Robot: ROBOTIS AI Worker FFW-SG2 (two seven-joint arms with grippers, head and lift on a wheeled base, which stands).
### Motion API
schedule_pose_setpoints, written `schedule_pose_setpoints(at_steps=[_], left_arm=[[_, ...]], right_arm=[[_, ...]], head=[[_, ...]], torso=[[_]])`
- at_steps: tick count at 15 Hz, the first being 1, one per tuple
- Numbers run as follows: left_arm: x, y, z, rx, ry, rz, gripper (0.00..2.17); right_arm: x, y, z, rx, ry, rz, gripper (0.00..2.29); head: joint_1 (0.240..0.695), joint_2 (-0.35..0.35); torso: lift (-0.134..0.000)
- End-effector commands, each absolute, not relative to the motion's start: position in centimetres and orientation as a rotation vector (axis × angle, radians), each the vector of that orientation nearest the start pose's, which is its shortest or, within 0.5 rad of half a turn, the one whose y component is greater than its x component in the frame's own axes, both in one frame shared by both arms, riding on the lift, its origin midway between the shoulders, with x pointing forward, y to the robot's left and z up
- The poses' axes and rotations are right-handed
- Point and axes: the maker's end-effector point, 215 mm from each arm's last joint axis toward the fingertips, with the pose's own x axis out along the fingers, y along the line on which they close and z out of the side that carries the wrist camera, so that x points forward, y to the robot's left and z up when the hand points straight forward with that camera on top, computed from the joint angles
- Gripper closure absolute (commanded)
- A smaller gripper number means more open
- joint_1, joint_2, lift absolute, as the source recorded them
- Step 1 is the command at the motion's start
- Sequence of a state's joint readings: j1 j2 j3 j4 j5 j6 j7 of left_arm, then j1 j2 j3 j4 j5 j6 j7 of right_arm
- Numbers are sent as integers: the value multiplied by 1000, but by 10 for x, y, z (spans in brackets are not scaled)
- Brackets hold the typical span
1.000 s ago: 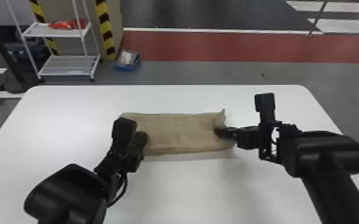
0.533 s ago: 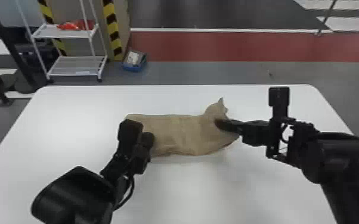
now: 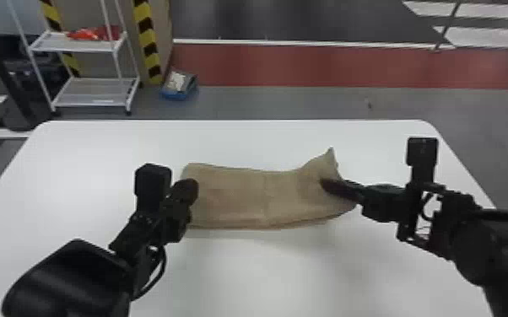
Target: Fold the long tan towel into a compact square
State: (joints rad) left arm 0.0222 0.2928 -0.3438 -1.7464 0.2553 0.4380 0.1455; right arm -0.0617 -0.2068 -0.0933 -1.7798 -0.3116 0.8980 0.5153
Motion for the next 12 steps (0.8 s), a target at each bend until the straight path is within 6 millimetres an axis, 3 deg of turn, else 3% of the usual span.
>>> schedule_pose_setpoints(at_steps=[1, 3, 6, 8, 12], left_arm=[[541, 144, -447, 126, 397, -230, 1905], [540, 144, -451, 132, 404, -231, 1905], [533, 142, -460, 138, 423, -237, 1905], [530, 138, -464, 143, 437, -248, 1905], [515, 116, -475, 145, 469, -287, 1905]], right_arm=[[535, -207, -387, 274, 546, 506, 1355], [532, -212, -377, 299, 526, 505, 1355], [532, -200, -360, 330, 493, 537, 1355], [533, -183, -351, 336, 477, 554, 1355], [533, -128, -350, 354, 478, 612, 1355]], head=[[695, -51], [695, -62], [695, -68], [695, -65], [695, -40]], torso=[[-123], [-123], [-123], [-123], [-123]])
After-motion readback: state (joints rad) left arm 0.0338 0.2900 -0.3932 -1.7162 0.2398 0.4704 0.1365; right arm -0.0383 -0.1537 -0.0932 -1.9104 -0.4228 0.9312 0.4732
